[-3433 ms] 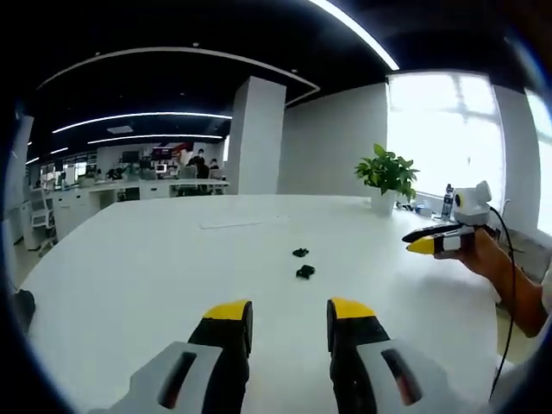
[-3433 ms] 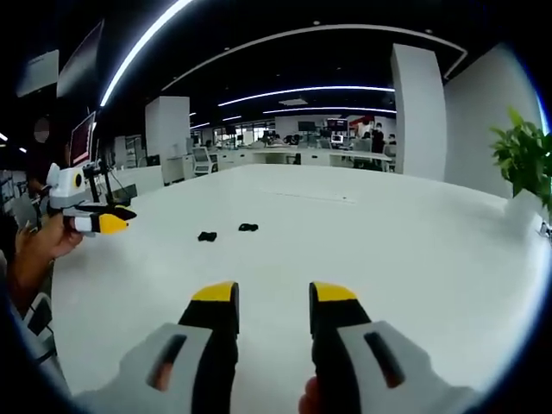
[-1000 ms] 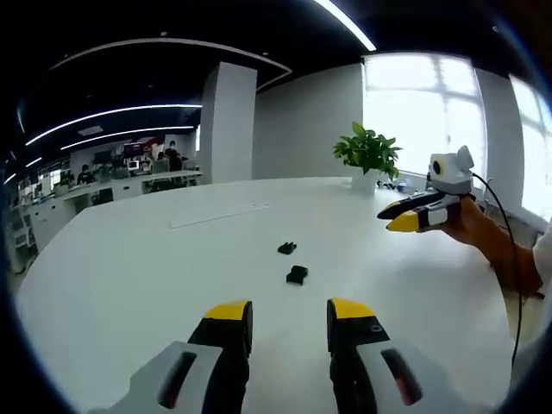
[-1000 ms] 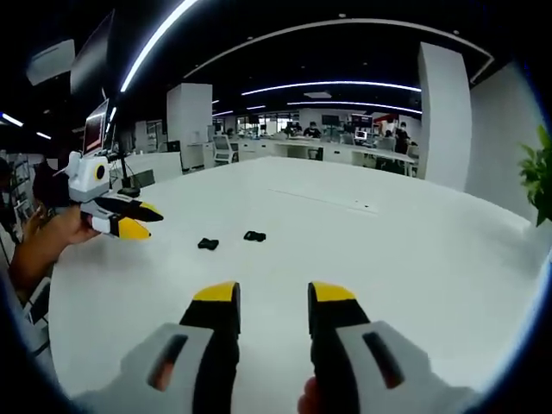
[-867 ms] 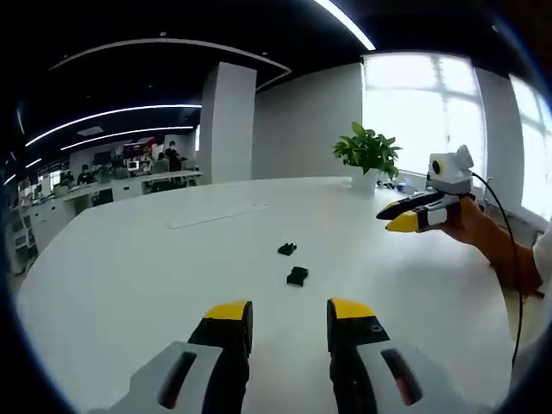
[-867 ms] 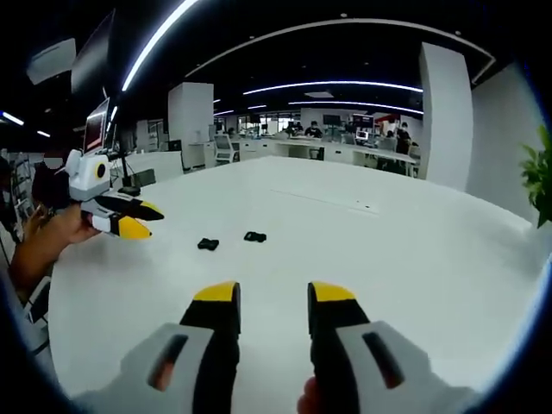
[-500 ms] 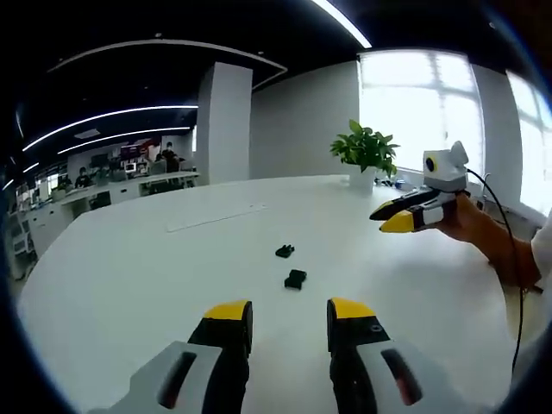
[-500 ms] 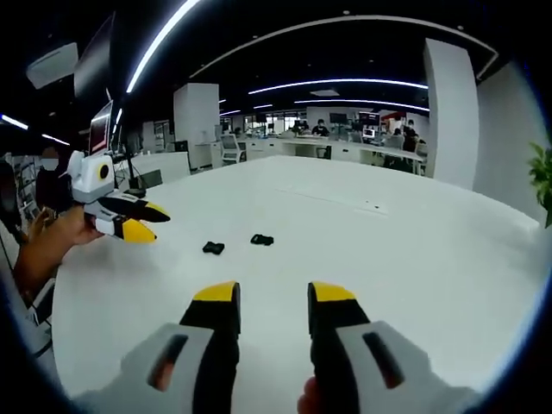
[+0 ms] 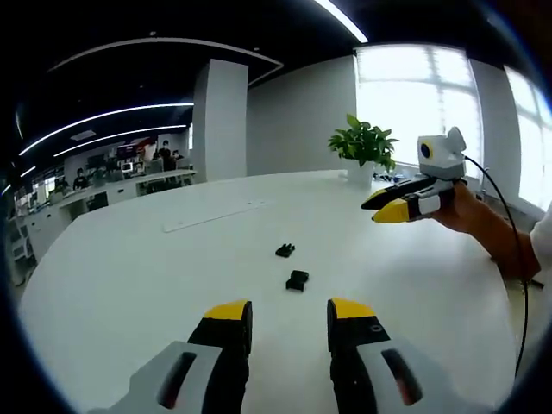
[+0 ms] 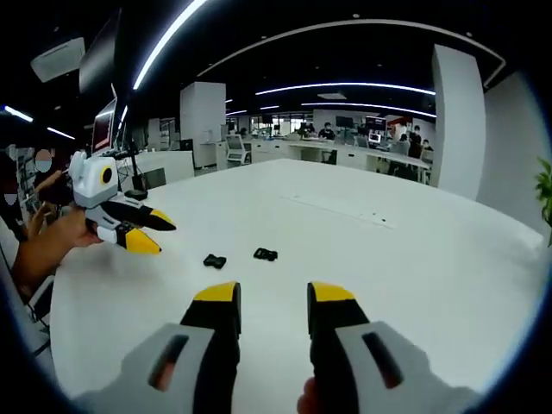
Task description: Snap the two parts of the plastic buckle together until the buckle closes and remains connected.
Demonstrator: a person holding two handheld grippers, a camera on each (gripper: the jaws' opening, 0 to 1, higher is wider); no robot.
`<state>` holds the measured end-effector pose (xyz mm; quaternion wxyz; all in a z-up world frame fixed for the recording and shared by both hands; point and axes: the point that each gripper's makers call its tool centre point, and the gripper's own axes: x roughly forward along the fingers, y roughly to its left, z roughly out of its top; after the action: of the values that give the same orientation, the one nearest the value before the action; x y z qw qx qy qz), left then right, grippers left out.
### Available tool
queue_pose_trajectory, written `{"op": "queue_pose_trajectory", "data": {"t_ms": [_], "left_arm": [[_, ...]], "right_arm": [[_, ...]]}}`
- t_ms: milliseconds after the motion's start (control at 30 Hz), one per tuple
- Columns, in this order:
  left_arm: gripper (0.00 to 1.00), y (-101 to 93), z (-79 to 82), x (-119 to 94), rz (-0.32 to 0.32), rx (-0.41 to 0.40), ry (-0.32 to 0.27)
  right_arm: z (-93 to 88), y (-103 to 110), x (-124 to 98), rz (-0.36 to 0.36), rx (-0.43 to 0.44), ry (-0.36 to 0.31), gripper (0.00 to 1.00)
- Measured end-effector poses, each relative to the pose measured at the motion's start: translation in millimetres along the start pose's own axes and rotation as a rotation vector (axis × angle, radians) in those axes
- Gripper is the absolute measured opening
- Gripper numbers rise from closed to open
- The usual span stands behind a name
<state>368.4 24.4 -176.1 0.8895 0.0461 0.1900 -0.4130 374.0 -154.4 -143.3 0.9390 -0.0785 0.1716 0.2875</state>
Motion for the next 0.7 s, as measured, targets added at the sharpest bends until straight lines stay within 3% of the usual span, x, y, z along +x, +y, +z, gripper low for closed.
{"op": "queue_pose_trajectory", "data": {"t_ms": [700], "left_arm": [[0.34,-3.5,1.8,14.8,-0.040,0.027,0.015]], "right_arm": [[6.8,-2.9,14.8,0.019,0.002,0.003,0.30]]}}
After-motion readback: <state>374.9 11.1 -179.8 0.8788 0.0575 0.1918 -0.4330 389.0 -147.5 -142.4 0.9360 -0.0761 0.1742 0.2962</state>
